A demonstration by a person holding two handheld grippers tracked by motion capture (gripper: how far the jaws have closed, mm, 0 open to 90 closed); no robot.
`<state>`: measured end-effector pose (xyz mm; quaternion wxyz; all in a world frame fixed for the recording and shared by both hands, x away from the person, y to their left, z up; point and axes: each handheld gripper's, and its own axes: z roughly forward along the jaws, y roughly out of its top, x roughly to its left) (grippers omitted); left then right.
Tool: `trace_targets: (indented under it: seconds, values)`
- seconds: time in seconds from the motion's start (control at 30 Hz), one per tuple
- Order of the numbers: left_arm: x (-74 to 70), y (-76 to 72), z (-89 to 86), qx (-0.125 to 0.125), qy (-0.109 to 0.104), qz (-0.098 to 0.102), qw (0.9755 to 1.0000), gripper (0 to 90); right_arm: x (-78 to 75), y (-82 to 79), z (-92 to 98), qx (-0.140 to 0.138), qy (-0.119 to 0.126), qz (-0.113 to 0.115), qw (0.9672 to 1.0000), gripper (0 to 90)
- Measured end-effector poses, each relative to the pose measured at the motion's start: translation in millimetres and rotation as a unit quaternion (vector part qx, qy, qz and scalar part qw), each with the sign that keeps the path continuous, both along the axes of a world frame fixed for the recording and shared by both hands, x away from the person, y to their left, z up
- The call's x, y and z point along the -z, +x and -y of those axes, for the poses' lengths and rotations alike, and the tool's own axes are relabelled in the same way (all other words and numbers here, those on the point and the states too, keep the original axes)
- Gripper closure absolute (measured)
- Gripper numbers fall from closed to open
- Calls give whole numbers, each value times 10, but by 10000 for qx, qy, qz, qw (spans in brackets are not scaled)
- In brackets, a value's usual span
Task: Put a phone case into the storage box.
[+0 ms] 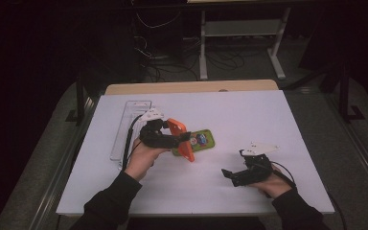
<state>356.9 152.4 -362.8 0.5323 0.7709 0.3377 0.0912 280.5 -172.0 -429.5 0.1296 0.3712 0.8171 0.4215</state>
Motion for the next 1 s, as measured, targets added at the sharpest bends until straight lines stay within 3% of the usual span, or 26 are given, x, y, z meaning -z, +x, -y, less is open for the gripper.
trace_targets:
  seconds: [0.2,0.33,0.57,0.87,1.0]
  values:
    - [-139,46,-55,-45,-75,208,9997,154,70,-66,113,79,-149,141,9998,0]
    - [-235,119,-126,-120,-77,270,9995,153,72,-49,143,172,-126,117,9997,0]
    - [-438,279,-247,-344,66,516,9981,154,76,-28,151,211,-135,133,9996,0]
    - [-681,572,-490,-889,300,822,9922,154,76,-13,166,265,-120,145,9995,0]
    - [-749,707,-623,-1281,402,944,9864,154,76,-8,172,276,-112,135,9995,0]
